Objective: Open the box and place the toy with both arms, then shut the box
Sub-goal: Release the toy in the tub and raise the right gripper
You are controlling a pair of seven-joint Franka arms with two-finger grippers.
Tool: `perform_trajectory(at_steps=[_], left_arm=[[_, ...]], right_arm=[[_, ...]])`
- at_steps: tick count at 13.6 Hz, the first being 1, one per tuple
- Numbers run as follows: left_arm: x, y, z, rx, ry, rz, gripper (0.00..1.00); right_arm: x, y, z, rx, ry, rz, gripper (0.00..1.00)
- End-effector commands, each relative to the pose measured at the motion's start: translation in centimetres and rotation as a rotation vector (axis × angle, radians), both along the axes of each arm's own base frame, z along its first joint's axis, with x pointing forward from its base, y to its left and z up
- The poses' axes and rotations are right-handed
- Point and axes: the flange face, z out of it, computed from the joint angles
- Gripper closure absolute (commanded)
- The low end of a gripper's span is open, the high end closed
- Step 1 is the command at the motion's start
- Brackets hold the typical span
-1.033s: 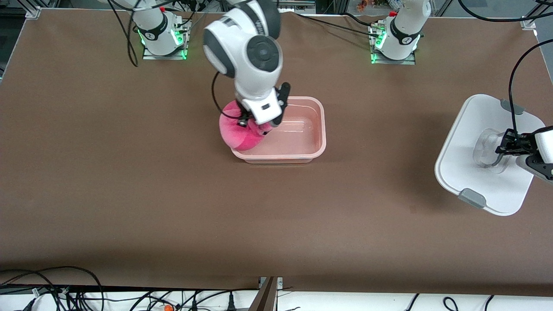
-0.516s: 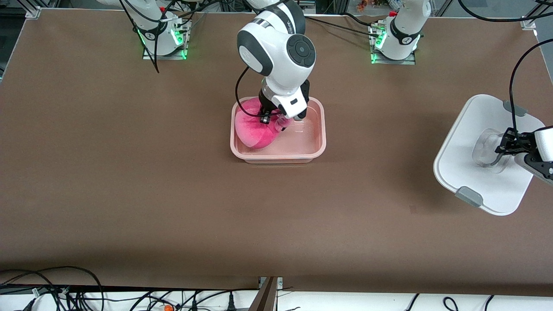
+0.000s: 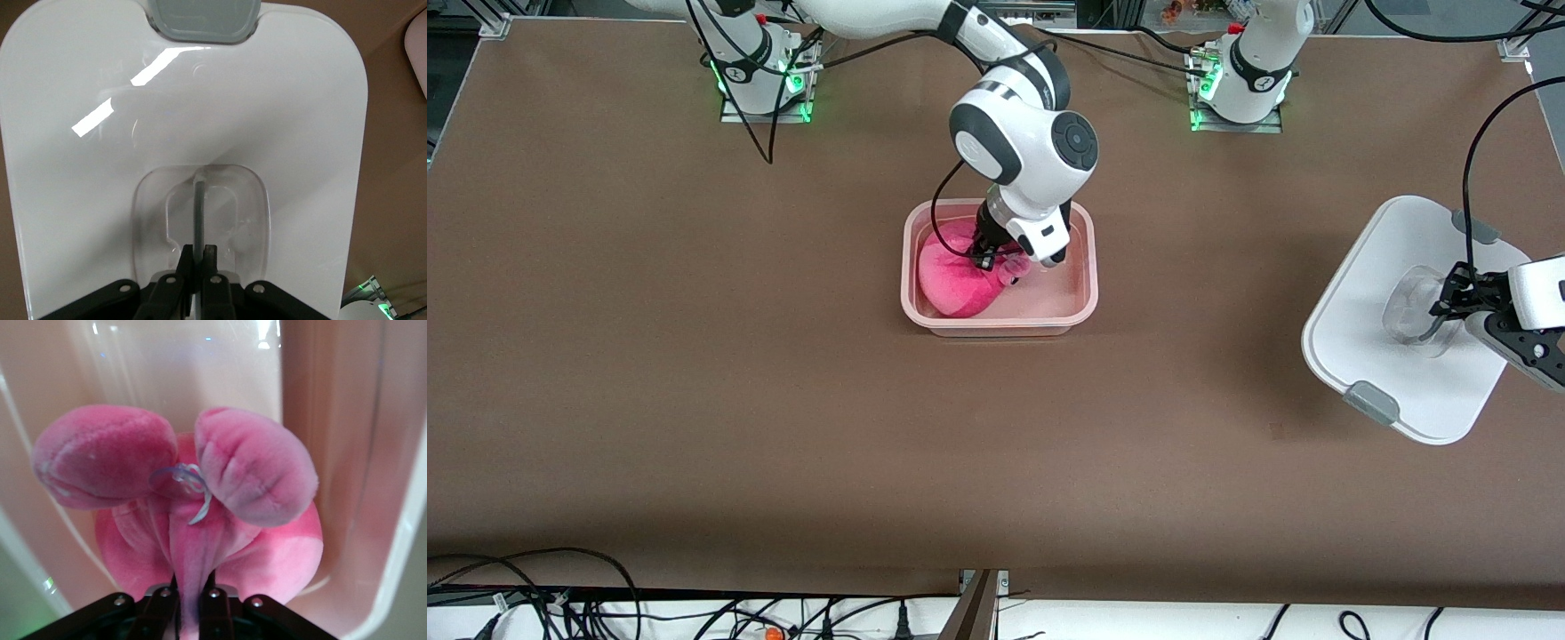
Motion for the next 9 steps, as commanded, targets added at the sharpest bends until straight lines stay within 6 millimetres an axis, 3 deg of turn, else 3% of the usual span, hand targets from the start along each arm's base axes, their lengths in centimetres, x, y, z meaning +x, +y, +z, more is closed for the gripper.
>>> perform_trajectory(at_steps=[1,5,7,9], left_arm=[[-0.4,-0.4,0.3,-0.025,0.010,-0.037,1.00],[-0.5,-0.4,0.2,-0.028,0.014,-0.043,1.00],[-0.5,-1.6,0.0,-0.041,0.019,-0.075,1.00],[-0.4,-2.7,-0.1,-0.061,0.018,-0.155,1.00]], right_arm=[[0.5,0.7,0.6,0.008,-0.056,-0.015,0.00],[0.9,0.4,1.7,0.015,-0.081,-0.054,0.00],[2.7,-0.7,5.2,0.049,-0.136,-0.085,0.00],[5.6,-3.0,11.0,0.112,-0.225,-0.146,0.00]])
